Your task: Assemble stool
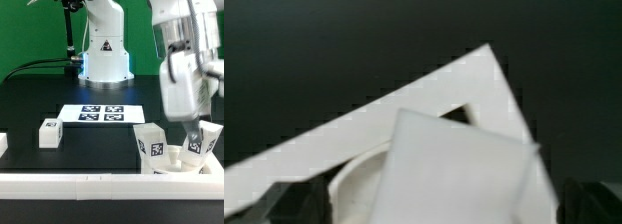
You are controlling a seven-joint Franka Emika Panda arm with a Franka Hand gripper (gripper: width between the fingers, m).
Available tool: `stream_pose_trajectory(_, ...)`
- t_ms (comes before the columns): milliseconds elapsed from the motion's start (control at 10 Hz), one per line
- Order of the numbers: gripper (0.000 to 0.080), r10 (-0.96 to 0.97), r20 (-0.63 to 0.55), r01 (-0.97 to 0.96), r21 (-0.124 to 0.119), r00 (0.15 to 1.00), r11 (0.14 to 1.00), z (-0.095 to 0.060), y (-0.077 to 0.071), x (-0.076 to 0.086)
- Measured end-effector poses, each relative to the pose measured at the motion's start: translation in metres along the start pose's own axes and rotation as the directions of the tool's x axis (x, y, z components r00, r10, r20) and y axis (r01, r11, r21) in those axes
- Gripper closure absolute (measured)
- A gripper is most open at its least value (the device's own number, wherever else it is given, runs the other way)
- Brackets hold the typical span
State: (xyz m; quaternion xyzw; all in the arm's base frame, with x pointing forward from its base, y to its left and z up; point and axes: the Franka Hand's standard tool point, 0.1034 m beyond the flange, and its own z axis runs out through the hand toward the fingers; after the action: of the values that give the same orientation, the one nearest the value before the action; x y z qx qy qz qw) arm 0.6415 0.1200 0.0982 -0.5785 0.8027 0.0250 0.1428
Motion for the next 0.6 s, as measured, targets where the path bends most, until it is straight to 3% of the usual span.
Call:
stream_pose_trajectory(100,0.0156,-0.161,0.011,0.161,0.009,0.987,0.987,-0.0112,-0.0054,-0.0031)
stream_pose_trajectory(300,0.0151,-0.449,0.001,0.449,-0.011,0.894,0.894,-0.0132,-0.0041,-0.0107)
stream_pose_trajectory(600,0.0151,-0.583,-0.004,0.583,-0.011,0.812,0.812,-0.0132,-0.0058,-0.0076)
